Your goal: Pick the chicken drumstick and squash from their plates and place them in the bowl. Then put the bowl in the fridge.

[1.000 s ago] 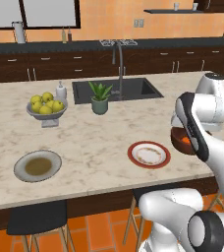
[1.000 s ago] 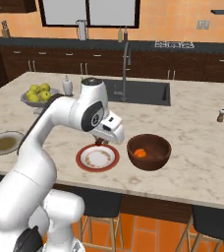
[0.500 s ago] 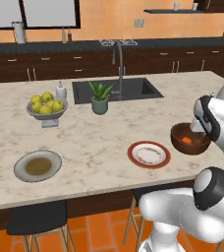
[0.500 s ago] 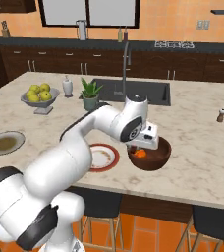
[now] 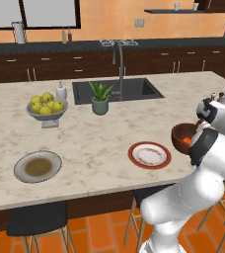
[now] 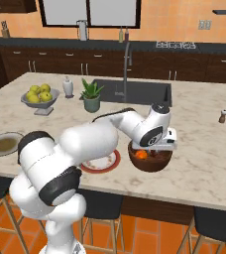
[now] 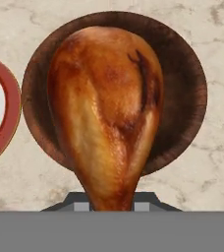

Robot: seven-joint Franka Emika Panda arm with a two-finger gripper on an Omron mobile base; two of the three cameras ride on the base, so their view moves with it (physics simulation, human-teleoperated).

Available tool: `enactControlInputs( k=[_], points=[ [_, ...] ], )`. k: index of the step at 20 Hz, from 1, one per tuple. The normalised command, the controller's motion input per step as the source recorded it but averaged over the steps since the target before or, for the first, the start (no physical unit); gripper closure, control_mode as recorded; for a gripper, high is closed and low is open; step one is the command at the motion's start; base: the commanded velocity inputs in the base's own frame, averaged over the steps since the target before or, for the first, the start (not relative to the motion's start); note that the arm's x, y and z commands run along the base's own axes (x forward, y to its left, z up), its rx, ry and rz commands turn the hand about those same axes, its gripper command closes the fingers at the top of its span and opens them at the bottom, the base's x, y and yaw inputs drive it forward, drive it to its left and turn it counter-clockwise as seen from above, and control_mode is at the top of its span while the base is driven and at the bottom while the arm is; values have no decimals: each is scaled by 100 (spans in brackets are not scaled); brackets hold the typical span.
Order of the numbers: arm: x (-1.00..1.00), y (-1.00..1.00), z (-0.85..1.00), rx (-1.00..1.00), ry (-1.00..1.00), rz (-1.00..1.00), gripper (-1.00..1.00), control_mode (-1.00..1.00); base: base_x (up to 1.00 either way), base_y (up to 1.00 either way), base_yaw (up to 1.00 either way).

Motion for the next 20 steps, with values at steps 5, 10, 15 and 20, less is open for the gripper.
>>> enactControlInputs(
  k=[5, 10, 15, 20],
  points=[
    [87, -26, -12, 4, 9, 2, 100, -100, 0, 0, 0],
    [13, -26, -53, 6, 12, 1, 100, -100, 0, 0, 0],
    [42, -3, -35, 10, 3, 0, 100, -100, 0, 0, 0],
    [44, 0, -21, 8, 6, 0, 100, -100, 0, 0, 0]
  ],
)
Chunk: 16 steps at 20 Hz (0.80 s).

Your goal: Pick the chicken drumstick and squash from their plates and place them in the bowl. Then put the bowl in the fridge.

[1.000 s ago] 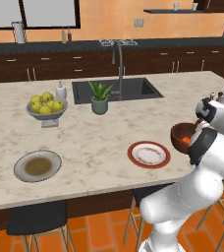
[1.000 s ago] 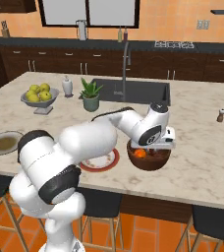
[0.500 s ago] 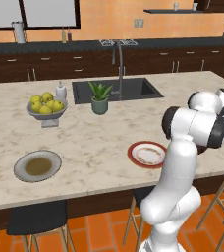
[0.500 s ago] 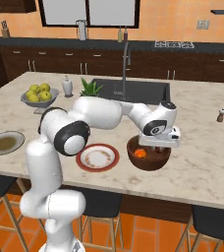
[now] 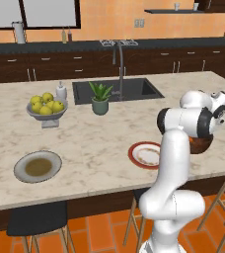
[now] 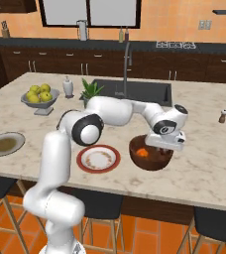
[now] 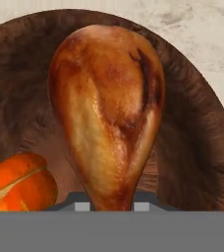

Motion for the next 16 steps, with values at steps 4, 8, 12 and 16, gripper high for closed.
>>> enactControlInputs(
  k=[4, 8, 12, 16],
  points=[
    [10, 4, -49, 0, 9, 0, 100, -100, 0, 0, 0],
    [0, 20, -32, 0, 3, 0, -100, -100, 0, 0, 0],
    [-1, 44, -4, 0, 0, 0, -100, -100, 0, 0, 0],
    [-4, 34, 3, -5, 0, 0, -100, -100, 0, 0, 0]
  ],
)
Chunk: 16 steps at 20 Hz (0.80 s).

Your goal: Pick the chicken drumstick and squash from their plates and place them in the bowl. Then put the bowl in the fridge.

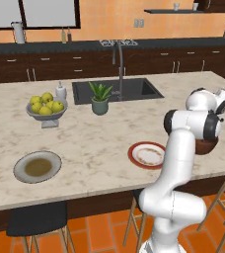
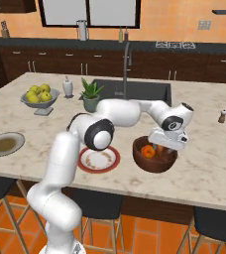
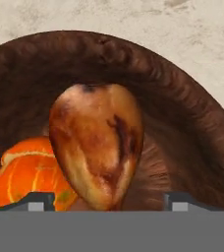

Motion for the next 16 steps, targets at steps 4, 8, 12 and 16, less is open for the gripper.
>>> enactControlInputs(
  k=[4, 8, 12, 16],
  points=[
    [-26, 25, 29, -18, -1, 0, -100, -100, 0, 0, 0],
    [-64, 0, 70, -17, -8, 0, -100, -100, 0, 0, 0],
    [-71, -31, 29, -16, -9, -2, -100, -100, 0, 0, 0],
    [-14, -37, -8, -16, -6, -11, -100, -100, 0, 0, 0]
  ],
)
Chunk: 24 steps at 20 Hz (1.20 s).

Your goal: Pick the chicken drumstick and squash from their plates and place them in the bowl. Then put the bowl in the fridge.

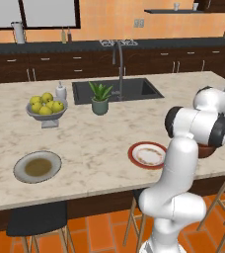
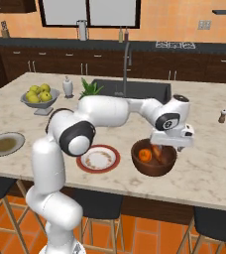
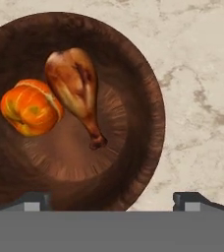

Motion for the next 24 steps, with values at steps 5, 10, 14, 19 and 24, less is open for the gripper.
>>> enactControlInputs(
  k=[5, 10, 14, 19, 24],
  points=[
    [0, -20, -26, -12, -8, -22, -100, -100, 0, 0, 0],
    [14, -35, -35, -2, 0, -20, -100, -100, 0, 0, 0],
    [4, -14, -56, 1, 0, -13, -100, -100, 0, 0, 0],
    [-1, 0, -52, 5, 0, -8, 100, -100, 0, 0, 0],
    [-11, 0, -24, 10, 0, -4, 100, -100, 0, 0, 0]
  ],
)
